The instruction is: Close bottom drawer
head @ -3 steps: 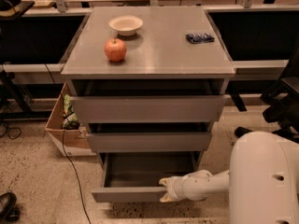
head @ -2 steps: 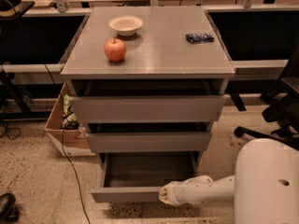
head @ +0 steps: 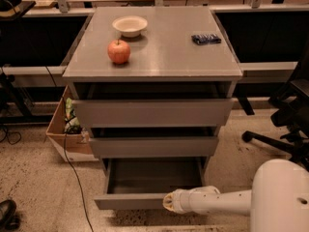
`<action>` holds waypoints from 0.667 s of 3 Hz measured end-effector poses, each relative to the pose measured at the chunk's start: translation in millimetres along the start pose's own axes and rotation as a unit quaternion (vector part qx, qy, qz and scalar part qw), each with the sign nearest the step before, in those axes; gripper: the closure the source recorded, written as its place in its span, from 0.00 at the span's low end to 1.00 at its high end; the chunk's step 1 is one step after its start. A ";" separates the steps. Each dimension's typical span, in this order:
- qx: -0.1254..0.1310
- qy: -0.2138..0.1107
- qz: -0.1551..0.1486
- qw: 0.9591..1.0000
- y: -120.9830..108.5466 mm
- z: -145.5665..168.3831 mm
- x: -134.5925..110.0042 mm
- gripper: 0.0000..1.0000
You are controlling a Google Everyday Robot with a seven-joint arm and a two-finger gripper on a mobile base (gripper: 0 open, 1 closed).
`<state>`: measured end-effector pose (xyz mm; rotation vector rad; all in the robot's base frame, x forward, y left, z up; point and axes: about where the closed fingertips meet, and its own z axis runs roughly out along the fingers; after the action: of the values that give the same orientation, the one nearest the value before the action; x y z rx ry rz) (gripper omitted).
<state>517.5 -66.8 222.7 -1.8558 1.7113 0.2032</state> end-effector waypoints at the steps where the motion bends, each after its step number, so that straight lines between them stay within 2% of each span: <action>1: 0.010 -0.010 -0.008 1.000 -9.6 18.3 6.7 1.00; 2: 0.010 -0.010 -0.008 1.000 -10.3 16.7 5.6 1.00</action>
Offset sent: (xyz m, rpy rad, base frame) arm 0.0746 0.0008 -0.0261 0.0535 -0.1062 0.0723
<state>532.8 -63.1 209.7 -1.8461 1.6788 0.1978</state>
